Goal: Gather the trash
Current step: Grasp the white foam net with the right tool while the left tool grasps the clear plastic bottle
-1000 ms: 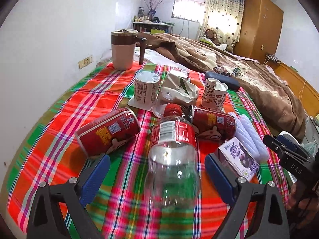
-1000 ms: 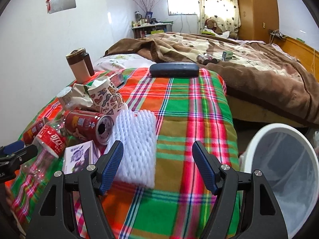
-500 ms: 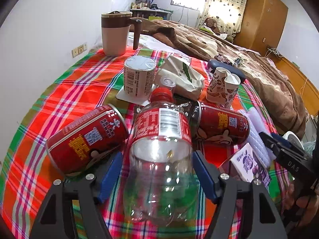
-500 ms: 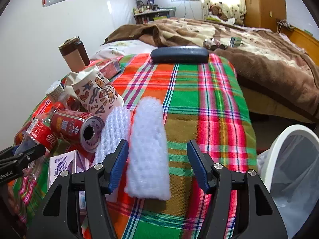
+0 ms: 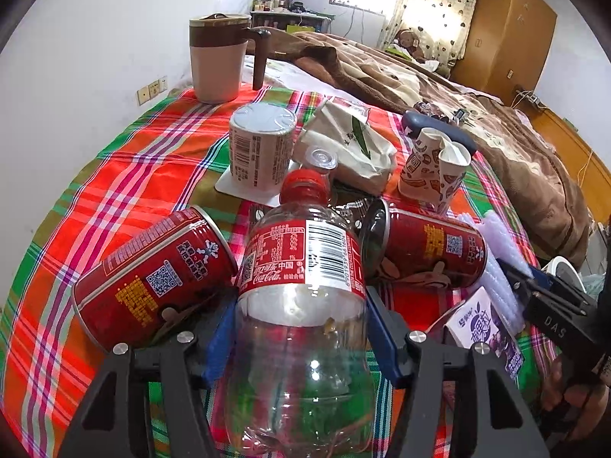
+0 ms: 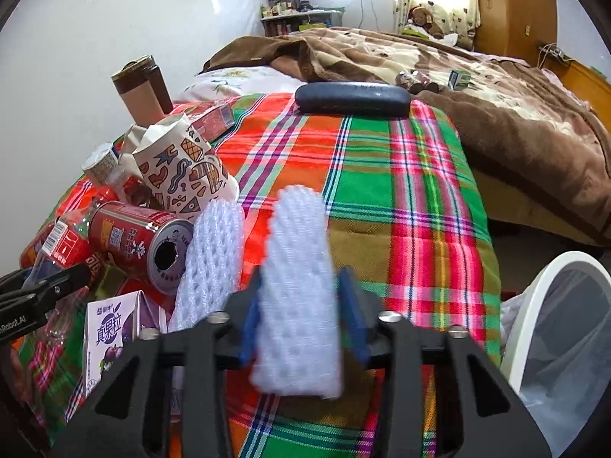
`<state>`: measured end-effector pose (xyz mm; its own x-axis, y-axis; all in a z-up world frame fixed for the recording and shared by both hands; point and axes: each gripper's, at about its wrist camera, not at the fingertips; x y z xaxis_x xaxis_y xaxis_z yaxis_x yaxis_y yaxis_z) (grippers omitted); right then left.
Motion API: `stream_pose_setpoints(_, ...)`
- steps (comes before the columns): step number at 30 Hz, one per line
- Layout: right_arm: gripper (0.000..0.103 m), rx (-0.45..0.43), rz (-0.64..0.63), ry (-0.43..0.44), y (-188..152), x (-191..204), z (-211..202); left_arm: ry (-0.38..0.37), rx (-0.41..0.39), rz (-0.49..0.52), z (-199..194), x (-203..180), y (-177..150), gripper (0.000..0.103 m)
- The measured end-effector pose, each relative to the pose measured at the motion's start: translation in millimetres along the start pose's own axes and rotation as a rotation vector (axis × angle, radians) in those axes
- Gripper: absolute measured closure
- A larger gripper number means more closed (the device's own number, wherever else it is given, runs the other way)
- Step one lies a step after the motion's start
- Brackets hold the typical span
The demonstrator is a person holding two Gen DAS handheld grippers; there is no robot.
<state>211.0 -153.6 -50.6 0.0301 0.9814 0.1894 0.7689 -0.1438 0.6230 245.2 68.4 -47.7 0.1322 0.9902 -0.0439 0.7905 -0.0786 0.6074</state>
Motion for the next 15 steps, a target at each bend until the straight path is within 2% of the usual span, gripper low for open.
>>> stream_pose_setpoints(5,0.075,-0.025,-0.023,-0.009,-1,1,-6,0.001,-0.005,-0.012,-2,-1,-1,0.041)
stream_pose_setpoints(15,0.077,-0.101,-0.035,-0.011,-5,3,-25,-0.004,-0.043,-0.04,-24,-3,-15,0.041)
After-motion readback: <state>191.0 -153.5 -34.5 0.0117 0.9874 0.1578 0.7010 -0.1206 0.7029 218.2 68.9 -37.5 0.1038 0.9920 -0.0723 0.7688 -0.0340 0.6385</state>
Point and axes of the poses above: each gripper's, at about its wrist camera, not at the fingertips, and z roughly the way its jaws point, x to its left, y to its top, and after that the axes turned 9 degrees about z, right-handed
